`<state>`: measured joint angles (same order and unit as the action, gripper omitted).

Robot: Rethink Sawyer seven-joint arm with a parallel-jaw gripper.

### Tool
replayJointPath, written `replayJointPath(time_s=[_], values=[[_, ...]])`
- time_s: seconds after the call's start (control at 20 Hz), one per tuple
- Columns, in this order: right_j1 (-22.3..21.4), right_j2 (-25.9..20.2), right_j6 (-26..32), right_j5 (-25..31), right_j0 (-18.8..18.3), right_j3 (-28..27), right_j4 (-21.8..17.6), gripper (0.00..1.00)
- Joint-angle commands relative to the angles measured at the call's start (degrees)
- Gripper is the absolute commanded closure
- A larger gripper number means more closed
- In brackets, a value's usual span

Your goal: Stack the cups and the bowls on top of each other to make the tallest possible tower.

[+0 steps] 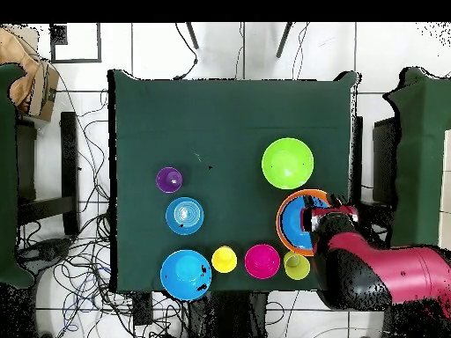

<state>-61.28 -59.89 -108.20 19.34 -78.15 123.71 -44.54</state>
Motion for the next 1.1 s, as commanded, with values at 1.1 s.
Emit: replayJointPath(time_s=[1.1], values=[[12.74,17.4,-5.0,4.58,23.56,-15.43,-1.49,0.0]])
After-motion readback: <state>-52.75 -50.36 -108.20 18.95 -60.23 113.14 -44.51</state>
